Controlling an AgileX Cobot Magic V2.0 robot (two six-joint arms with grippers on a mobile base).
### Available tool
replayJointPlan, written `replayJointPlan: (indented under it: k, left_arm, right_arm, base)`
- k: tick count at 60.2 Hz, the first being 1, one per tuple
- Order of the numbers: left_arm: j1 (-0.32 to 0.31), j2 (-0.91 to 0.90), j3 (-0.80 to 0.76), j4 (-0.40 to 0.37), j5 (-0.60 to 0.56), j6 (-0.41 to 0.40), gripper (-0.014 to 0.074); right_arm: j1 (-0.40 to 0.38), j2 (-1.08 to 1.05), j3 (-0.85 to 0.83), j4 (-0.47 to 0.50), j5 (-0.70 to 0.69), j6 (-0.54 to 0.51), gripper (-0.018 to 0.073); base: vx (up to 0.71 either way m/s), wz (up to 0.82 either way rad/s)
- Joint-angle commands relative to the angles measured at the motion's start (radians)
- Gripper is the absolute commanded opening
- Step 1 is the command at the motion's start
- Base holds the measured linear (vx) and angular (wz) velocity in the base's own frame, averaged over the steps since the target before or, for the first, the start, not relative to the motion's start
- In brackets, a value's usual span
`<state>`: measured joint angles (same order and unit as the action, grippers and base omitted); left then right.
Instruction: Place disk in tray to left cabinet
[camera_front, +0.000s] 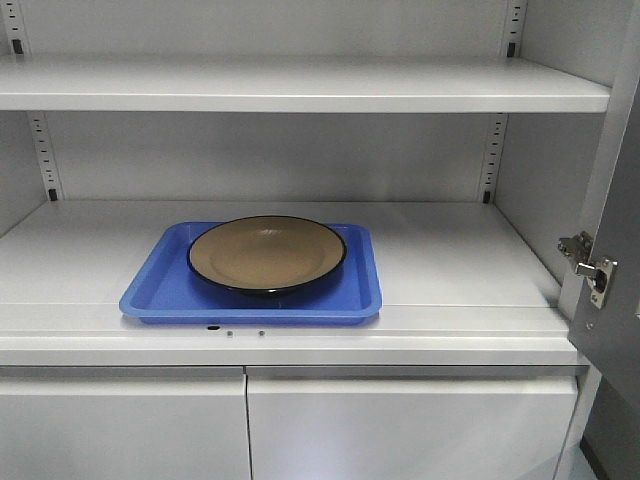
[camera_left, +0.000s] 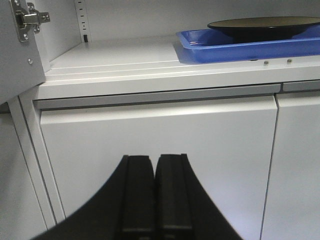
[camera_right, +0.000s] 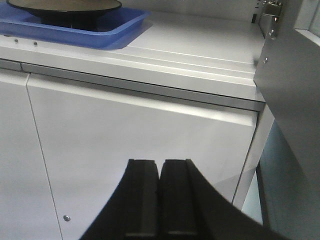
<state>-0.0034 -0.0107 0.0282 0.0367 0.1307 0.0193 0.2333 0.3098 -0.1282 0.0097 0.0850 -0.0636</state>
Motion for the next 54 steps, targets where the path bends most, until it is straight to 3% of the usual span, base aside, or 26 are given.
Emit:
replayJointPlan:
  k: [1,8,14,27,54]
  left_arm:
    - [0.000,-0.020,0.031,-0.002,-0.083,-0.001,-0.0005]
    - [0.000,-0.020,0.031,-0.002,-0.083,-0.001,-0.0005]
    - [0.000,-0.020,0.031,-0.002,-0.083,-0.001,-0.0005]
    - [0.000,-0.020,0.031,-0.002,-0.083,-0.001,-0.0005]
    - [0.000,-0.020,0.031,-0.002,-0.083,-0.001,-0.0005]
  right_arm:
    - [-0.003,-0.094,0.050,-0.010,-0.085,0.032,0.0043]
    - [-0.013,-0.237,0.171,-0.017,-0.085,0.049,0.0043]
    - [-0.050,-0.310,0.167,-0.017,0.031,0.049,0.0043]
    - [-0.144,-0.330,0.170,-0.010,0.012,0.049,0.0043]
    - [-0.145,-0.330,0.170,-0.010,0.009,0.048,0.0043]
  base:
    - [0.00,0.00]
    - [0.00,0.00]
    - [0.00,0.00]
    - [0.00,0.00]
    - [0.00,0.00]
